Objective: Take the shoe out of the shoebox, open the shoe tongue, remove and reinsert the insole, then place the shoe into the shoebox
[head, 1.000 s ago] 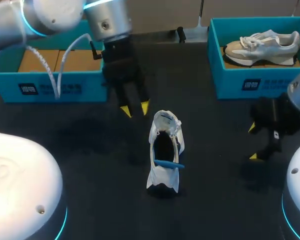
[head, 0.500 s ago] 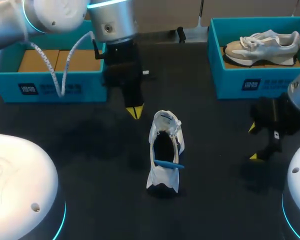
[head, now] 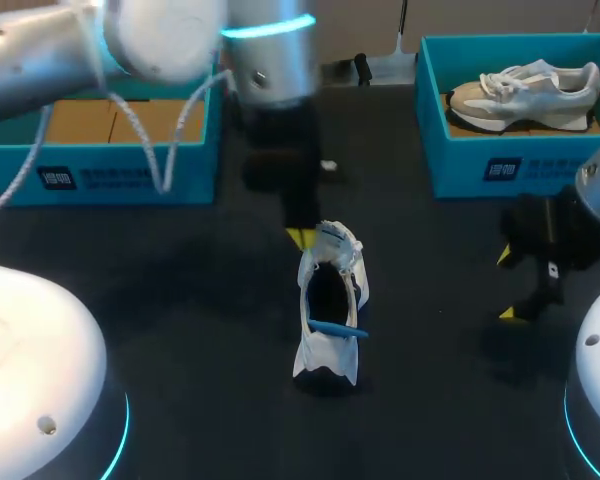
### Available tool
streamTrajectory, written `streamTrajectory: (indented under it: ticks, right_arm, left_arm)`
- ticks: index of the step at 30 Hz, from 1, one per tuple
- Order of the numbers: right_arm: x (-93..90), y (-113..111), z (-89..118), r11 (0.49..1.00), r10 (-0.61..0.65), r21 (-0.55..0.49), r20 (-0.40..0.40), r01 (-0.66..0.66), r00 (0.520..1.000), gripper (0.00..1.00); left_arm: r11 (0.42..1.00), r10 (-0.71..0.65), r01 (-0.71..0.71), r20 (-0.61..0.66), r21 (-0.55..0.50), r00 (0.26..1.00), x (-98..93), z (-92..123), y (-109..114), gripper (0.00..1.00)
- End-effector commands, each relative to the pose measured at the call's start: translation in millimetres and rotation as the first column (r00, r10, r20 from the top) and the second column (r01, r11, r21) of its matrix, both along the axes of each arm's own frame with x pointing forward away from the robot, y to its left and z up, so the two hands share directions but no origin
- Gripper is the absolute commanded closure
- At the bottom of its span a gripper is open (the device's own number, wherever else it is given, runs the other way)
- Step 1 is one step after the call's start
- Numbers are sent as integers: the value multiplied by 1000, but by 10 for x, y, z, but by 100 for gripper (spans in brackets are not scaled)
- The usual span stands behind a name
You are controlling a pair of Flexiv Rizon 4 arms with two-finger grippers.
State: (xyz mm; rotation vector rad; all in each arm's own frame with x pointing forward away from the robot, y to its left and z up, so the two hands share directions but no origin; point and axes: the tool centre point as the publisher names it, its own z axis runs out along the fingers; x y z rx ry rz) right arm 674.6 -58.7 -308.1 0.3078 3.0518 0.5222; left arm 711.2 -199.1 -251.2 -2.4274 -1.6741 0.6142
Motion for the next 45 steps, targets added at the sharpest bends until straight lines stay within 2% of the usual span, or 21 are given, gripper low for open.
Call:
streamTrajectory:
  ticks: [1,13,16,20,30,34,40,45]
  right_arm:
    - [-16,3,2,1000,-2,-3,2,2,1000,0]
    - [-16,3,2,1000,-2,-3,2,2,1000,0]
    - [-16,3,2,1000,-2,-3,2,2,1000,0]
    - [-16,3,2,1000,-2,-3,2,2,1000,0]
    - [-16,3,2,1000,-2,-3,2,2,1000,0]
    - [-16,3,2,1000,-2,-3,2,2,1000,0]
    - [-16,3,2,1000,-2,-3,2,2,1000,0]
    - [-16,3,2,1000,-2,-3,2,2,1000,0]
  left_arm:
    - [999,-14,13,8,39,1000,-44,-98,-212,100]
    - [999,-14,13,8,39,1000,-44,-98,-212,100]
    - [993,-80,77,36,88,996,-157,-195,-167,100]
    - [976,-154,144,50,165,987,-151,-366,-62,100]
    - [975,-151,140,55,172,987,-120,-368,-63,100]
    - [968,-171,156,62,196,983,-91,-552,-88,100]
    - [960,-174,152,75,237,982,-74,-824,5,100]
    - [953,-184,157,83,257,979,-69,-934,36,100]
